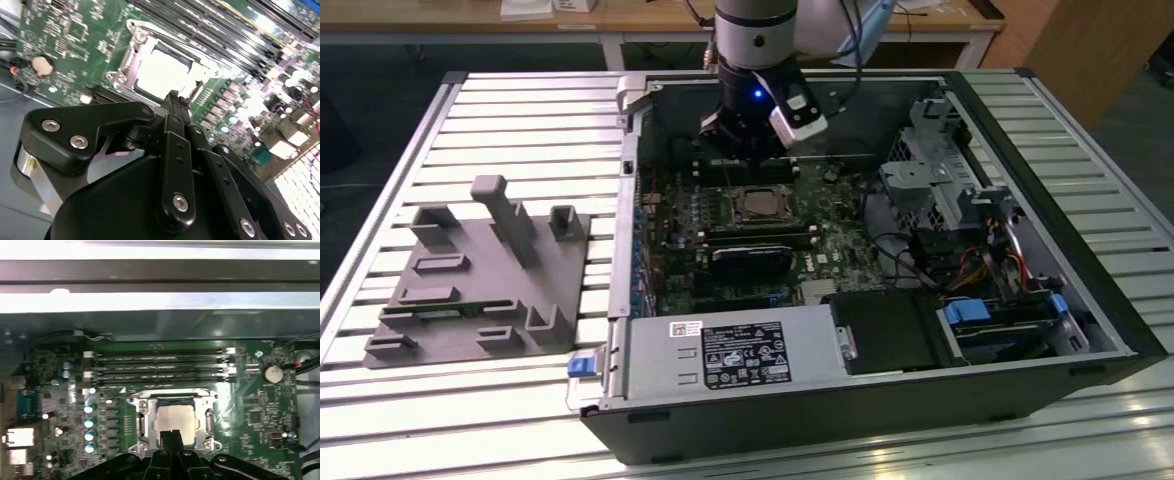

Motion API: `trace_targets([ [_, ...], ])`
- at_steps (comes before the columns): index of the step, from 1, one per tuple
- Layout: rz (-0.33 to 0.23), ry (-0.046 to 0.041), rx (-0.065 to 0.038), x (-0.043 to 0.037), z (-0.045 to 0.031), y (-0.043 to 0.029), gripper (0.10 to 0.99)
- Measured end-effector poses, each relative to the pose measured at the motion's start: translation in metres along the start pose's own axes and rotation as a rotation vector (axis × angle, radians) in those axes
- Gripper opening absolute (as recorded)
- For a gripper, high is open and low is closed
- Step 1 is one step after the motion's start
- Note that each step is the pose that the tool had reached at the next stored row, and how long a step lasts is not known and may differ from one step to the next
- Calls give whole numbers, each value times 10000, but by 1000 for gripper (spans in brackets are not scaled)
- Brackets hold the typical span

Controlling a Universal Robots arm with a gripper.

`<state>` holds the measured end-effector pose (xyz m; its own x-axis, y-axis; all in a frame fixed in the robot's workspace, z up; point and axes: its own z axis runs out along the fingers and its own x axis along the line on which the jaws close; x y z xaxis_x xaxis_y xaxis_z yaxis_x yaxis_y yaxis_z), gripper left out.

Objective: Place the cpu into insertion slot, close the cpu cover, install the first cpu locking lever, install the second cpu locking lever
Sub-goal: 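Install the first cpu locking lever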

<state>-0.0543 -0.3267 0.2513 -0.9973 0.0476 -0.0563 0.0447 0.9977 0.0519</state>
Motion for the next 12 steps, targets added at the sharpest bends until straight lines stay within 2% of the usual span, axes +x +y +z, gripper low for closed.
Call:
trace_targets([
  [12, 12, 0, -1, 326, -19, -15, 106],
])
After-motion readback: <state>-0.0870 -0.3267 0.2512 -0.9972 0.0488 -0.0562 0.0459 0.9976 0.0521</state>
